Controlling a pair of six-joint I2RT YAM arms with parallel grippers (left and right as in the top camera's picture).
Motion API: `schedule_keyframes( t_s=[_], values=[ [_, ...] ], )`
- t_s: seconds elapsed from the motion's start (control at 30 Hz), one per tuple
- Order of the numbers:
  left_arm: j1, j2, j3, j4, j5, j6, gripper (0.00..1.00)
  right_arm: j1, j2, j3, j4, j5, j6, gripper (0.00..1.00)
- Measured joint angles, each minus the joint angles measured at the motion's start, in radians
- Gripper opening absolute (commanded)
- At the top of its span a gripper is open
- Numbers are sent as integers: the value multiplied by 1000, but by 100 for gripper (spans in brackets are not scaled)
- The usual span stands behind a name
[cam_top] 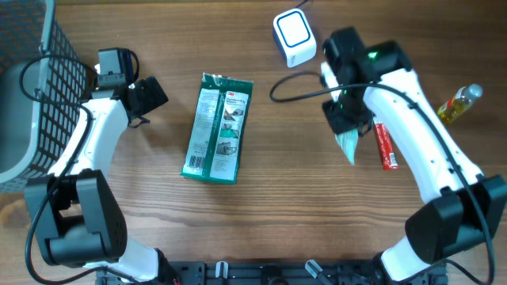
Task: Scan the item barcode
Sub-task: 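Carry the wipes pack away from the scanner toward the right side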
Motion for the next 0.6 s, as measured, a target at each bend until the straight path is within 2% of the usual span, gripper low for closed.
schedule_keyframes(
  t_s=[0.2, 0.4, 0.5, 0.6],
  values=[
    [0, 0, 0, 0, 0, 0, 100, 0, 6, -231, 86, -4, 0, 4],
    [0, 0, 0, 0, 0, 0, 100, 0, 5, -279, 150, -3, 0, 5],
    [0, 0, 0, 0, 0, 0, 100, 0, 5, -283, 156, 1, 4, 29],
    [0, 0, 0, 0, 0, 0, 100, 0, 5, -292, 160, 16, 6, 68]
  ],
)
